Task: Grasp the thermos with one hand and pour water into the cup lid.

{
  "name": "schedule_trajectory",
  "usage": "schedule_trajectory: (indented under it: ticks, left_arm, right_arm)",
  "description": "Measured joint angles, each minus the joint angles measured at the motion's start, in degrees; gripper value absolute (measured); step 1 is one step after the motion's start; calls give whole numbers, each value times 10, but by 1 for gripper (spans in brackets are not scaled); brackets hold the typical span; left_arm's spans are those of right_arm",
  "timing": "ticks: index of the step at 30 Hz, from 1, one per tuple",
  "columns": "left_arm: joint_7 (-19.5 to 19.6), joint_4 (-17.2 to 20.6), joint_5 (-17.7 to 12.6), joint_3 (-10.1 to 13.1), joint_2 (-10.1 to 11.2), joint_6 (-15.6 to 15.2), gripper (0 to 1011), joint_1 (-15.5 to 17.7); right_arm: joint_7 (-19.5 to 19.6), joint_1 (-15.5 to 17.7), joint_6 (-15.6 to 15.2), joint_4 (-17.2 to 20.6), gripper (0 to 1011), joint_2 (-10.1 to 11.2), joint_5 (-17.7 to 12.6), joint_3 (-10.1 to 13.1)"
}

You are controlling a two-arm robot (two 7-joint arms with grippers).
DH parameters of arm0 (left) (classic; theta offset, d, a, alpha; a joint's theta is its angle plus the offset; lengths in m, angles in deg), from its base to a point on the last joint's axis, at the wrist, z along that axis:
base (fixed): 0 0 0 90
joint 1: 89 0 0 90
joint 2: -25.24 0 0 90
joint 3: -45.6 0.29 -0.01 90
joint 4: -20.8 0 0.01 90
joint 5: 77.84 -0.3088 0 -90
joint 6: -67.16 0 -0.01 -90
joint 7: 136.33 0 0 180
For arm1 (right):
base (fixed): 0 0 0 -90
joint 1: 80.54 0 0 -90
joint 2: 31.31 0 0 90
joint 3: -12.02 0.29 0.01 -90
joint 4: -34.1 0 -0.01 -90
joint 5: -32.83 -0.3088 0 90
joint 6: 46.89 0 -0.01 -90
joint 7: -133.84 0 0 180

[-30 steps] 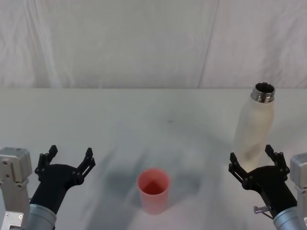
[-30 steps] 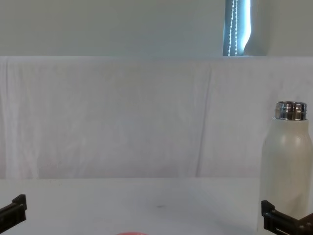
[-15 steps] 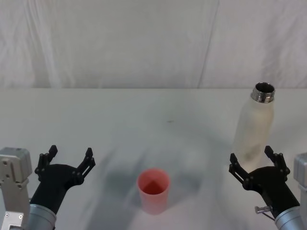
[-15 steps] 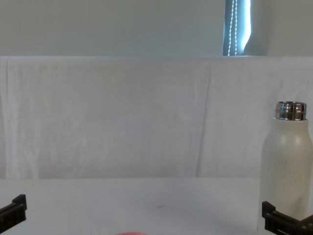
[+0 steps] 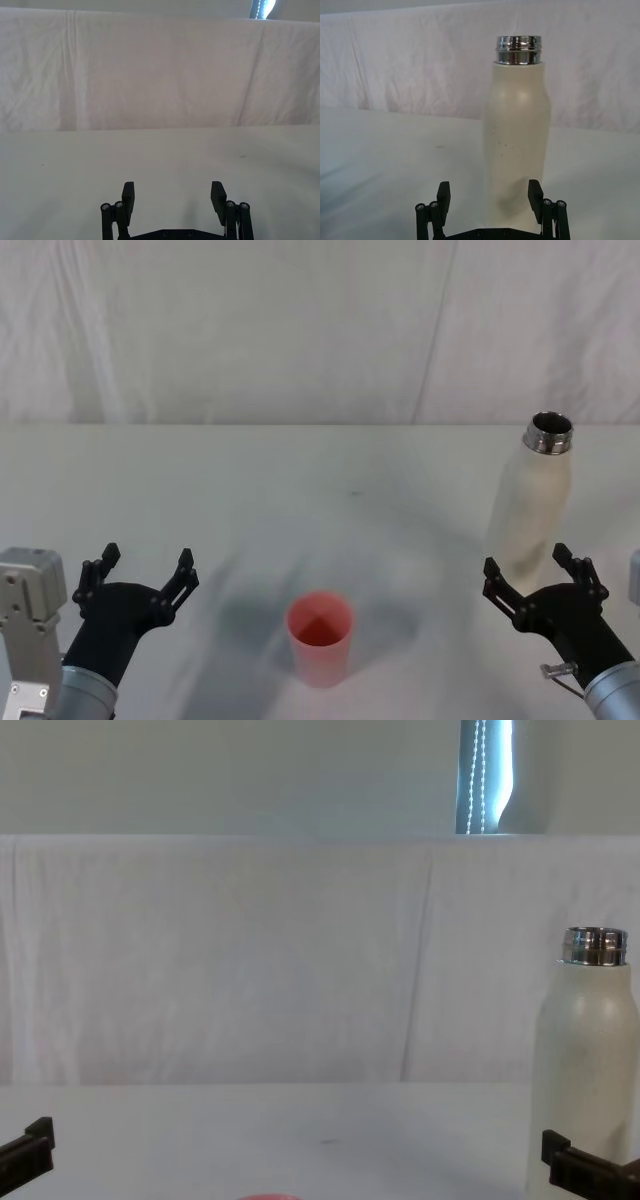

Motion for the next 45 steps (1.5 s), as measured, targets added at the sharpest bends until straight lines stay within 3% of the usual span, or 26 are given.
schedule_trajectory:
  ticks: [13,45]
  left_arm:
    - [0,0,0,0,0,0,1001,0]
    - [0,0,0,0,0,0,1001,0]
  right_arm:
    - [-24,-25,-23,-15,1001,3,-39,18]
    - [-39,-79,-36,-77,1001,24,-66,9]
